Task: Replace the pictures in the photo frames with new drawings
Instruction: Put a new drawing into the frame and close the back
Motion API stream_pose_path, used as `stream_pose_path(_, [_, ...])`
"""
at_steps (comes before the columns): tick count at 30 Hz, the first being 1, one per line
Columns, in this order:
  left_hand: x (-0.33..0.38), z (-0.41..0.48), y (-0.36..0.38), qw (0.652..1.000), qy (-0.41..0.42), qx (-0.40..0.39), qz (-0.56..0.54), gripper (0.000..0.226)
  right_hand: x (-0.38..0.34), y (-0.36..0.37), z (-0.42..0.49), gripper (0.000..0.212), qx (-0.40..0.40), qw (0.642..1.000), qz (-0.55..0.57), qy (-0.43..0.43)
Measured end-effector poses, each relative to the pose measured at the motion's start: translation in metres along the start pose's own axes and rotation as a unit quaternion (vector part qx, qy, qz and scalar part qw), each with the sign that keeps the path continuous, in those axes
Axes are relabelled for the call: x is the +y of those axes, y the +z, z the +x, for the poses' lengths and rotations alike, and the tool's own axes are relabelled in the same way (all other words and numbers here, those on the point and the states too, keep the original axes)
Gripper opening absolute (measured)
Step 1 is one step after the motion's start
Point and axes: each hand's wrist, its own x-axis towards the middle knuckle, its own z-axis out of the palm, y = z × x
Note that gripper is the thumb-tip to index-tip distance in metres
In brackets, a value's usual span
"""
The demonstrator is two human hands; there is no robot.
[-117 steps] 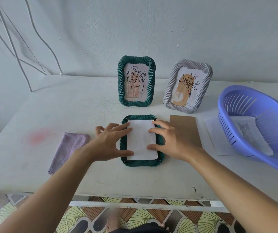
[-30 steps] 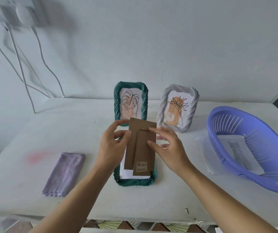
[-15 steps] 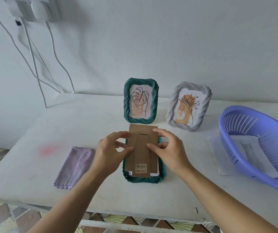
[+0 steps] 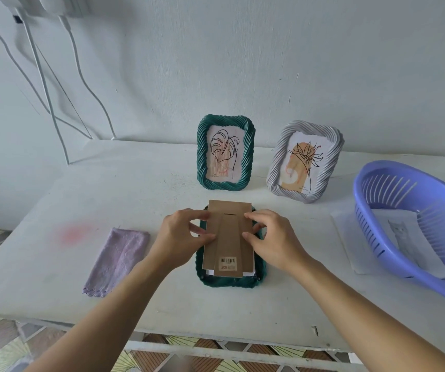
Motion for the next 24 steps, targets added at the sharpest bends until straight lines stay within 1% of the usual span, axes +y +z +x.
stream_pose_path(4, [-0.0031,-0.0003,0.0041,1.0,0.001,-0.002,-0.004,0.044,0.0016,0.001,-0.0027,0.052,-0.014,1.0,-0.003,-0.007])
stream_pose_path(8, [-0.0063,0.0004,0.007,1.0,0.007,-0.007,0.006,0.044,-0.001,0.0027,-0.0051,0.046,-0.02,1.0,-0.006,-0.008])
stream_pose_path(11, [-0.0075,0.0,0.008,1.0,0.012,-0.009,0.018,0.046,-0.0023,0.0024,-0.0067,0.039,-0.007,1.0,0.002,-0.005])
stream_pose_path(14, [-0.0057,0.0008,0.0081,0.999,0.014,-0.008,0.027,0.047,0.0001,0.0035,-0.0058,0.041,0.001,1.0,-0.001,0.014])
stream_pose_path(19, [-0.0018,0.0042,0.0069,1.0,0.017,0.001,0.018,0.043,0.0021,0.0018,-0.0063,0.04,0.018,1.0,0.002,0.013])
stream_pose_path(22, [-0.0005,0.0069,0.0063,1.0,0.009,0.0,-0.005,0.042,0.0045,-0.0006,-0.005,0.039,0.035,0.998,0.04,0.04])
stream_pose_path(24, [0.0019,0.0073,0.0057,1.0,0.014,-0.011,-0.012,0.04,0.0061,-0.0036,-0.0039,0.034,0.045,0.99,0.105,0.084])
